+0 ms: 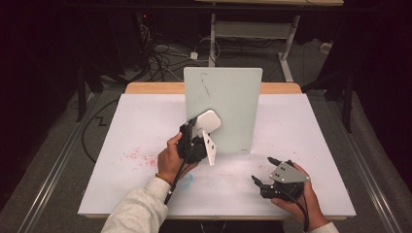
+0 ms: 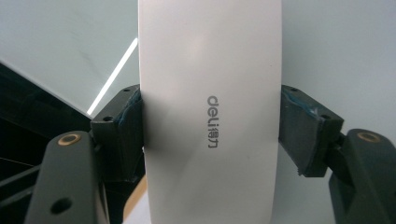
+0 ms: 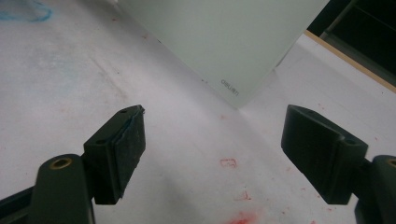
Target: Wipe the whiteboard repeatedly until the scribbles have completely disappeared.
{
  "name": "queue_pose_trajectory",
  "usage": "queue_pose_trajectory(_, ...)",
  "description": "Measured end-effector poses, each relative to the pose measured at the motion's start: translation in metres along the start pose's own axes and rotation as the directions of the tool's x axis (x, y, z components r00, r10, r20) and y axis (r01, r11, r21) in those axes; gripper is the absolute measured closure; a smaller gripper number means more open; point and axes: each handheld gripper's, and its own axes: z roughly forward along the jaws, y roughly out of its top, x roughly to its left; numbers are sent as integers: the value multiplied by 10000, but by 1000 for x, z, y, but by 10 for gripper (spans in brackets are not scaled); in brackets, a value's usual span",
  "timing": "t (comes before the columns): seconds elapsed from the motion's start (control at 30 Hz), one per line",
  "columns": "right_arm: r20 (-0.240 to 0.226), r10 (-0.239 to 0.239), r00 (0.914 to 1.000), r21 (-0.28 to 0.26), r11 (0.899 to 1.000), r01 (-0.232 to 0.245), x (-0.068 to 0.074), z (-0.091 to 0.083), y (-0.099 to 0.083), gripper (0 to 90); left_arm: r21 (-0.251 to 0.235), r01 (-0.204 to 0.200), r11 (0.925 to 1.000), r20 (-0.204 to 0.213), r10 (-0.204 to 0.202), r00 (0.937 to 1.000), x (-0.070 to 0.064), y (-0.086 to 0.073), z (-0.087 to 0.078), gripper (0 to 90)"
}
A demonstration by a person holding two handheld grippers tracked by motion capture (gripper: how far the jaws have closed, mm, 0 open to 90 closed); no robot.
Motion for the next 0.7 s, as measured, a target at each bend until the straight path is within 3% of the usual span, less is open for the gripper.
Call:
queue_pose_trajectory(0.07,-14,-21,10000,5,10000,21,0,0,0,225,110,-338,9994,-27,339,9994,-13,-5,0,291)
queue_pose_trajectory(0.13,11,50,10000,29,10000,-50,1,0,0,225,127,-282,9995,48,282,9996,-18,-8,0,291)
queue_pose_trajectory(0.2,1,10,10000,28,10000,-10,1,0,0,224,117,-226,9997,67,225,9997,-18,-8,0,291)
queue_pose_trajectory(0.37,-12,7,10000,10,10000,-7,1,0,0,224,84,20,10000,290,-23,9996,-3,0,-1,291)
queue_pose_trajectory(0.4,11,13,10000,7,10000,-13,0,0,0,225,-51,416,9991,297,-414,9987,11,6,-1,291)
queue_pose_trajectory(0.47,8,33,10000,5,10000,-33,0,0,0,224,-191,819,9965,286,-813,9963,27,11,0,291)
queue_pose_trajectory(0.6,1,2,10000,3,10000,-2,0,0,0,225,-404,1054,9936,34,-1053,9944,54,22,0,291)
queue_pose_trajectory(0.7,4,28,10000,8,10000,-28,0,0,0,225,-562,1515,9869,-1,-1518,9884,74,28,1,291)
